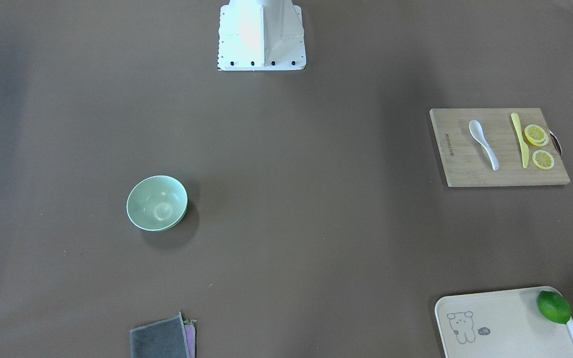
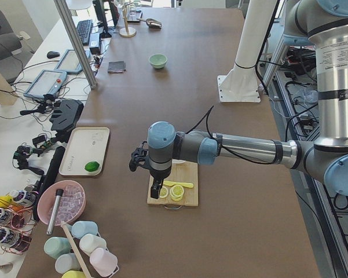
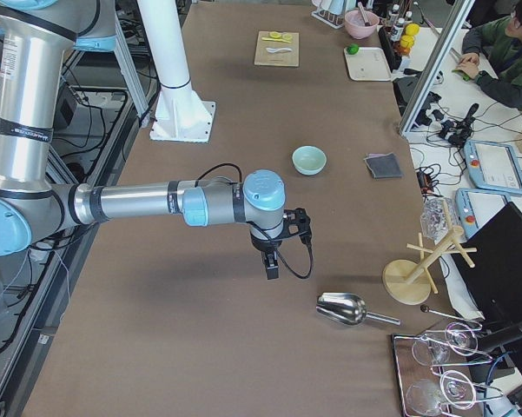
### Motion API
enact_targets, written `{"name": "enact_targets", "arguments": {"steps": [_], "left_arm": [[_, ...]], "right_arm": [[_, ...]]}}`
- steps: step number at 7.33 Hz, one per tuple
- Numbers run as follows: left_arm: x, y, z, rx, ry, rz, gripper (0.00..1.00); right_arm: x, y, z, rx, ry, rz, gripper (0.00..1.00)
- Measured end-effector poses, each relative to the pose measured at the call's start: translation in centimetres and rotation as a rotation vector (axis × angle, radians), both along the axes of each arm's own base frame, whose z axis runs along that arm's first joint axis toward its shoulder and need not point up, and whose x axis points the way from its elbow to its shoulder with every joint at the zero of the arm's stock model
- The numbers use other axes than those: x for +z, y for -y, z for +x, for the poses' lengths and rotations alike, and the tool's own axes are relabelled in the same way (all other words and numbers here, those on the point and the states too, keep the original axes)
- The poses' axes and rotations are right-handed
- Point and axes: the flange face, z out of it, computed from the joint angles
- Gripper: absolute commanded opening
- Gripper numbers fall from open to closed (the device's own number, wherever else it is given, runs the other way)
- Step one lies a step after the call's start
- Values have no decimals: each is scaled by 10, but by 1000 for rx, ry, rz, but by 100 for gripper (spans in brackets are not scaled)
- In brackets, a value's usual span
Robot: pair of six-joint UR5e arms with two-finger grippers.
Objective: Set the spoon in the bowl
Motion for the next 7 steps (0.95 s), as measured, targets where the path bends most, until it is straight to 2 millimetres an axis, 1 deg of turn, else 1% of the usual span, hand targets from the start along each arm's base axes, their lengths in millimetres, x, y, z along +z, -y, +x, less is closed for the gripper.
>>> {"name": "enact_targets", "arguments": {"steps": [1, 2, 3, 4, 5, 6, 7], "left_arm": [[-14, 3, 0, -2, -4, 52, 98], [-26, 11, -1, -5, -2, 138, 98], [-33, 21, -1, -9, 3, 221, 98], [-36, 28, -1, -10, 4, 273, 98], [-37, 31, -1, -12, 2, 312, 98], [-33, 33, 0, -20, -3, 344, 98], [-29, 35, 2, -37, -15, 361, 98]], "right_arm": [[-12, 4, 1, 18, 8, 66, 100], [-25, 10, 1, 55, 23, 101, 100], [-42, 21, 0, 100, 46, 113, 100], [-59, 35, -6, 141, 75, 101, 100], [-74, 48, -25, 165, 104, 67, 100], [-90, 61, -55, 187, 131, 15, 100], [-109, 74, -94, 216, 146, -36, 100]]}}
